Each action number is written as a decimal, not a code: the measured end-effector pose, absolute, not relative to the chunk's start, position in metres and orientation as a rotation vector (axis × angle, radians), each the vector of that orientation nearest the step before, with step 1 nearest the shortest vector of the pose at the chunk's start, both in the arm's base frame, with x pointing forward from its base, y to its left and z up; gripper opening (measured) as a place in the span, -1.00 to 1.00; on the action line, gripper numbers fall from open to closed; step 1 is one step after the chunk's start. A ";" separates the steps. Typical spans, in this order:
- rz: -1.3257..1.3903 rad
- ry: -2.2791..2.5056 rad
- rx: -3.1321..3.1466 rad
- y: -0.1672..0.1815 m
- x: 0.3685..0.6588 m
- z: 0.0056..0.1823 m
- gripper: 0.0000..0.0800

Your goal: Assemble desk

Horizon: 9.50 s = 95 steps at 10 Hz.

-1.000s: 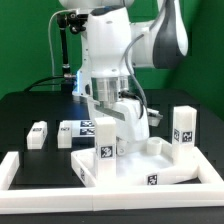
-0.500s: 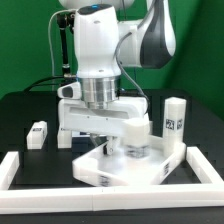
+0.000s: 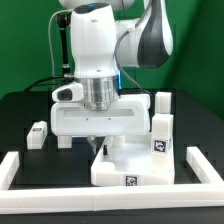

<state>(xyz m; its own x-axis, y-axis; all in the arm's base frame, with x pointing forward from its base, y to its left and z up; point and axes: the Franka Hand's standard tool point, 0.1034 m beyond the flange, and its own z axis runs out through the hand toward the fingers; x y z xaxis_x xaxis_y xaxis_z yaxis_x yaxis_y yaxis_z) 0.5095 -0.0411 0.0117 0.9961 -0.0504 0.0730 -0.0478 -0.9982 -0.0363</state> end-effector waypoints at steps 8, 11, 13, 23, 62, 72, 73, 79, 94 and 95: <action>-0.171 -1.200 -2.972 -0.048 0.557 0.021 -0.85; -0.145 -1.811 -2.676 -0.038 0.606 0.030 -0.85; -0.133 -1.960 -2.580 -0.034 0.607 0.030 -0.85; -0.188 -2.267 -2.353 0.010 0.642 0.027 -0.84; 0.005 -1.965 -2.608 -0.077 0.645 0.114 0.62; 0.030 -0.802 -3.041 -0.161 0.601 0.119 0.62; 0.069 -0.610 -3.073 -0.170 0.581 0.112 0.62; 0.168 0.049 -3.096 -0.165 0.566 0.108 0.62; 1.095 0.780 -2.481 -0.148 0.467 0.063 0.62; 1.170 0.761 -2.436 -0.149 0.463 0.059 0.62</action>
Offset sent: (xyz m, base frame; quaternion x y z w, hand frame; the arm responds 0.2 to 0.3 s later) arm 0.0027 0.0011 0.0152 -0.0411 0.0223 -0.1870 0.9812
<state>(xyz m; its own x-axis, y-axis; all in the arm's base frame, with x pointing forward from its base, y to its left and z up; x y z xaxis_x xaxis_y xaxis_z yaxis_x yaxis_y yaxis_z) 0.4635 -0.1489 0.0588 0.5192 -0.3210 -0.7921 -0.5941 -0.8018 -0.0646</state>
